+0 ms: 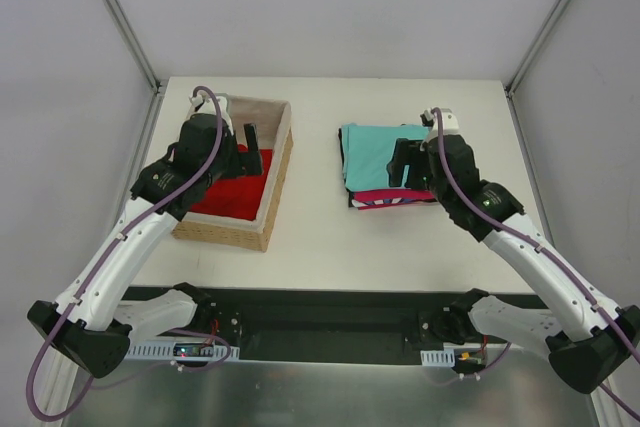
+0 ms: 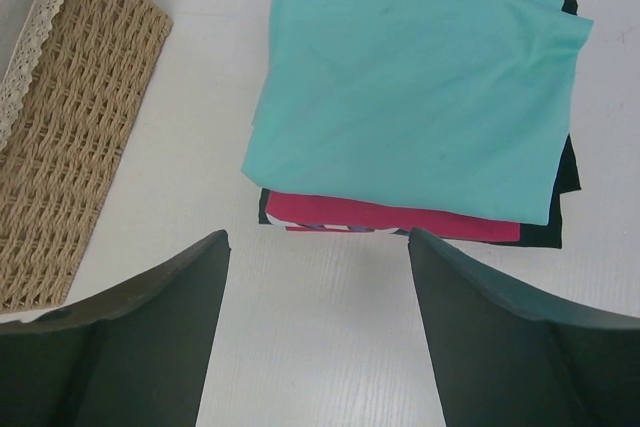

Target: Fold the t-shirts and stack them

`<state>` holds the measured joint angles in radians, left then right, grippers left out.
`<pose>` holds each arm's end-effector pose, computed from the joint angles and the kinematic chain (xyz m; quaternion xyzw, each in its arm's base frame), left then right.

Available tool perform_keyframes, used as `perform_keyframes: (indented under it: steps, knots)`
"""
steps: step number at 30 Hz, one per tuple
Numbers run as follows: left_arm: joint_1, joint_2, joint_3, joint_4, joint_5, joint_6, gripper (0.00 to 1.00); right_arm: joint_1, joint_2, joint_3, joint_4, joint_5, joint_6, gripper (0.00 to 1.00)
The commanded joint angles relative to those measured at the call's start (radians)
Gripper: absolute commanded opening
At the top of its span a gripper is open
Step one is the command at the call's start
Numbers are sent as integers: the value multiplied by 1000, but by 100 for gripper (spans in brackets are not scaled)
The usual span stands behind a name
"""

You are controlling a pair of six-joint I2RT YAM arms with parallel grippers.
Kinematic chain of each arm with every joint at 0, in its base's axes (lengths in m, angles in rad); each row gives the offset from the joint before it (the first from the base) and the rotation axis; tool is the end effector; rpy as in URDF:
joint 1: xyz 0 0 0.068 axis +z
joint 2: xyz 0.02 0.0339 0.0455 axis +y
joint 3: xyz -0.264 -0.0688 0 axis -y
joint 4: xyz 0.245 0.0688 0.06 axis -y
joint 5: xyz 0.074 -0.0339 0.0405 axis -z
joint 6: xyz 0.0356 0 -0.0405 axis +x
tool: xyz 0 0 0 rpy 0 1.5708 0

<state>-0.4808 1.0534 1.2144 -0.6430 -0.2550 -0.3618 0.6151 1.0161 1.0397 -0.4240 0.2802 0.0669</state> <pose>0.1972 -0.0927 0.3912 -0.0153 0.8509 -0.1108 0.5133 0.1887 0.1213 0.3615 -0.1492 0.8155 0.0732 0.5544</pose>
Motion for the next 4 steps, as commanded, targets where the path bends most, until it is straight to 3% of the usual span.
perform_keyframes:
  steps: [1,4]
  knots:
    - [4,-18,-1,22,-6,-23,99,12,-22,29,-5,20,-3,74]
    - [4,-18,-1,22,-6,-23,99,15,-36,14,10,50,1,79]
